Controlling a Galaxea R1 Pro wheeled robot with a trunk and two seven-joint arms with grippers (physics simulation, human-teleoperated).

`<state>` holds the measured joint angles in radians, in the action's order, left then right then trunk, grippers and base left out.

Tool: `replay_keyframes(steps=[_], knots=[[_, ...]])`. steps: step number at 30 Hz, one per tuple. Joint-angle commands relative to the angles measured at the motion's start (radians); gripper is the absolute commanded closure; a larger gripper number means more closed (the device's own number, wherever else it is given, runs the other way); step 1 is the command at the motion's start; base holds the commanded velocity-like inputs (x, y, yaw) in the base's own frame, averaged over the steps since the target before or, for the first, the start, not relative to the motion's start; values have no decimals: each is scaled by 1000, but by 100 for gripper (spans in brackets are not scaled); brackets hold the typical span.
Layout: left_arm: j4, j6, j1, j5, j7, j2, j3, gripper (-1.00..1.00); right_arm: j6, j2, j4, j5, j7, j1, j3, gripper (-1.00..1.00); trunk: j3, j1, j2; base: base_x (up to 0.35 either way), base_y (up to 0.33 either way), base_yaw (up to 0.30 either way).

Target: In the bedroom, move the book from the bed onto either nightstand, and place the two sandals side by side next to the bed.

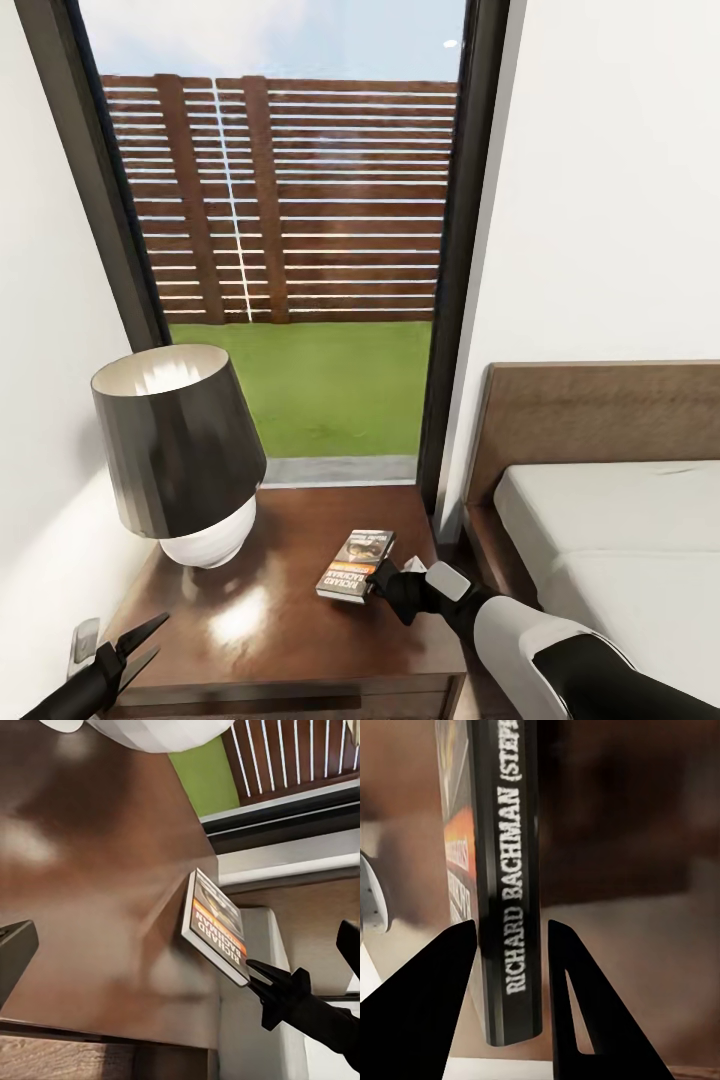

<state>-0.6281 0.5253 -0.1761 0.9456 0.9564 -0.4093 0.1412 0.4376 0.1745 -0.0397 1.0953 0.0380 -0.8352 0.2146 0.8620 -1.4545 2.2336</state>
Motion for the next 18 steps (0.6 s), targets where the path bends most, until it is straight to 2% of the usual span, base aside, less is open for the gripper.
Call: replay_keyframes(steps=[1,12,13,18], knots=[[0,8,0,6,1,0,0,-100,1,0,1,0,3,-1,9,100,1,0,0,0,0,0],[2,8,0,7,1,0,1,-100,1,0,1,0,2,-1,9,100,1,0,0,0,0,0],[2,8,0,7,1,0,1,-100,1,0,1,0,2,-1,9,-100,1,0,0,0,0,0],[3,8,0,7,1,0,1,-100,2,0,1,0,3,-1,9,-100,1,0,0,0,0,0]])
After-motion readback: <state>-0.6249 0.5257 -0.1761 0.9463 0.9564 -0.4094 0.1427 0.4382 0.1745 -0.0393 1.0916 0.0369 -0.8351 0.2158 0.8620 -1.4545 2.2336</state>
